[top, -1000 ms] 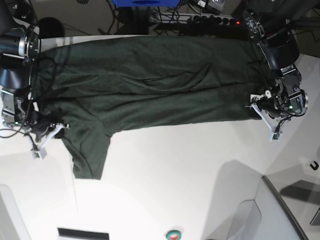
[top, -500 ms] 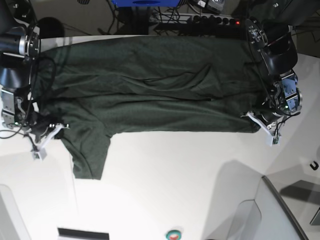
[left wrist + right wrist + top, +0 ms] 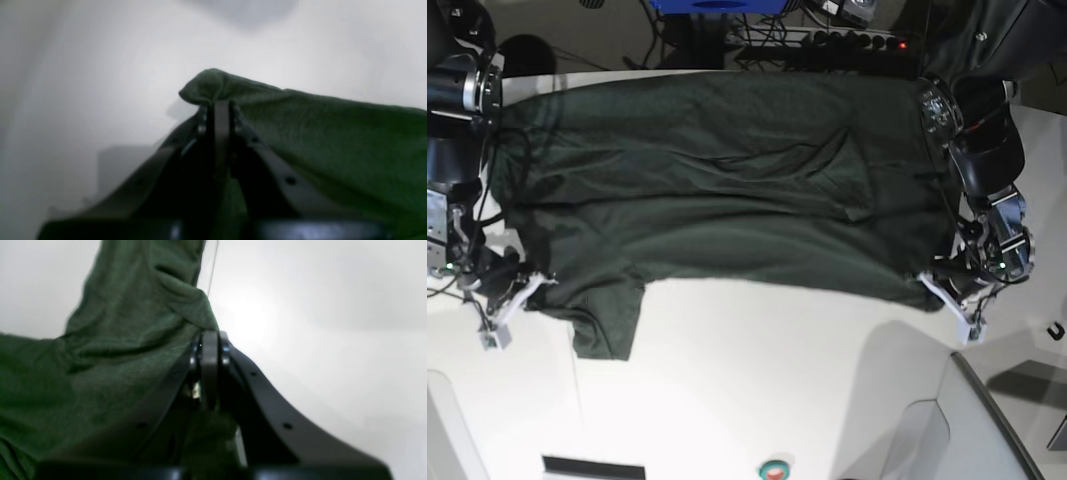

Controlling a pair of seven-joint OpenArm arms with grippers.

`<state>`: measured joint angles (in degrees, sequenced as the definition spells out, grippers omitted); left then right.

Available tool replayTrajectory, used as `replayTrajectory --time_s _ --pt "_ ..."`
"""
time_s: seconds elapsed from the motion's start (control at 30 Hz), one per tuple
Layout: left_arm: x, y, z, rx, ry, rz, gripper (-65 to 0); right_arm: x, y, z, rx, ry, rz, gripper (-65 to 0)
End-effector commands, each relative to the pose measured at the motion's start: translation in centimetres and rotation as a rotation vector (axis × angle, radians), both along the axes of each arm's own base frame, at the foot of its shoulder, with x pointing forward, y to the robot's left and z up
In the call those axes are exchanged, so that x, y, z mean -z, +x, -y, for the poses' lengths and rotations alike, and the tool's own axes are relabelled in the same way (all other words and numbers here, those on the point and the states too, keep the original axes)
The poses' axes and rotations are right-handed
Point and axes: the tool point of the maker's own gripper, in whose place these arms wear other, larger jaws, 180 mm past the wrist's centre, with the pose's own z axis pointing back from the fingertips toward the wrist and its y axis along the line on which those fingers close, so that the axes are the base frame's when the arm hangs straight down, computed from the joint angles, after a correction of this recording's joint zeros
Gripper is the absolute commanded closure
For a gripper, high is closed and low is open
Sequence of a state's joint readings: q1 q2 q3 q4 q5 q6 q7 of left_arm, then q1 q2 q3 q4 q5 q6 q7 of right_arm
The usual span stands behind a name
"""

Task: Layout the t-shirt on the table in an organized manner, then fold the t-shirt properly
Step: 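Lift the shirt edge with both grippers and fold it toward the collar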

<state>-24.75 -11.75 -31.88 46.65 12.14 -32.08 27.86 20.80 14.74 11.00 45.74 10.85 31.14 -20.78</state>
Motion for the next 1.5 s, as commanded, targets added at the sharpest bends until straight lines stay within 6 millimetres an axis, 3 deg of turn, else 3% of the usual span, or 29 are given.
replayTrajectory --time_s 0.0,0.23,0.57,0.67,0.97,1.37,1.47 --pt "-2.3 1.6 -0.8 0.004 0.027 0.043 0.0 -2.9 2.3 0.7 0.002 -0.004 0.089 0.0" --pt "-5.9 4.6 0.7 0.072 0.086 0.098 0.0 -4.9 4.1 0.8 0.002 -0.005 0.137 0.0" --pt "-6.4 4.9 0.6 0.071 0.094 0.107 0.0 -6.0 5.1 0.8 0.002 -0.005 0.163 0.0" --pt "-5.3 3.7 0.2 0.062 0.095 0.059 0.0 -5.9 4.9 0.8 0.002 -0.005 0.159 0.0" --pt "-6.0 0.8 -1.3 0.052 0.181 0.034 0.0 -7.1 2.7 -0.3 -0.093 -0.046 0.222 0.0" --pt "-6.8 -5.8 -0.5 0.078 0.226 0.021 0.0 -6.2 -2.3 -1.0 -0.155 -0.125 0.192 0.0" --pt "-6.7 -7.4 -0.5 0.085 0.234 0.009 0.0 -5.7 -3.8 0.8 -0.105 -0.133 0.164 0.0"
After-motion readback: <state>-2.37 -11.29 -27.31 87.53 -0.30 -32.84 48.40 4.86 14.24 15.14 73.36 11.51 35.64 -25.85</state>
